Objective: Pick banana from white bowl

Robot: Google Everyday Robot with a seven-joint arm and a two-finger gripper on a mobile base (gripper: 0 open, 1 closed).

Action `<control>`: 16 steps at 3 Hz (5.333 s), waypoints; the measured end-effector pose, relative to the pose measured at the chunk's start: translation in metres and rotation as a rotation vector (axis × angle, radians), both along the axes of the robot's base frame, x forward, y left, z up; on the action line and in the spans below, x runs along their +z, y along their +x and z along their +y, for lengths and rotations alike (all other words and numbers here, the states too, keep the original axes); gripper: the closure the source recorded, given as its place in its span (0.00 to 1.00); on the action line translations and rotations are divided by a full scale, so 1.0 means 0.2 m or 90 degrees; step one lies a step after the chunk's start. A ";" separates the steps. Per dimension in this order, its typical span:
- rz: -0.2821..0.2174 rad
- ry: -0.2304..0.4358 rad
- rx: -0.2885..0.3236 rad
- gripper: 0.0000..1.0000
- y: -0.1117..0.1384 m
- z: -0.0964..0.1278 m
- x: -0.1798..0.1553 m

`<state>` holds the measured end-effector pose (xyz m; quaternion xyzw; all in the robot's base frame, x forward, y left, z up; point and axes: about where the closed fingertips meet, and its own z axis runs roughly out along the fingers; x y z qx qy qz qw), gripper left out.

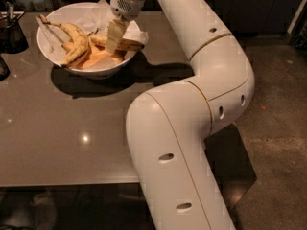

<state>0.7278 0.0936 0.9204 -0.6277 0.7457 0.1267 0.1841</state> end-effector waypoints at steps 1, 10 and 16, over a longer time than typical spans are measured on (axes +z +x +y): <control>0.009 -0.004 -0.008 0.37 0.02 -0.02 -0.04; -0.171 0.075 0.019 1.00 -0.28 -0.02 0.36; -0.132 0.081 0.012 1.00 -0.91 -0.04 0.44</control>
Offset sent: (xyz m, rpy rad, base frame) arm -0.0034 -0.0383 0.0028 -0.1018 0.0765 -0.0161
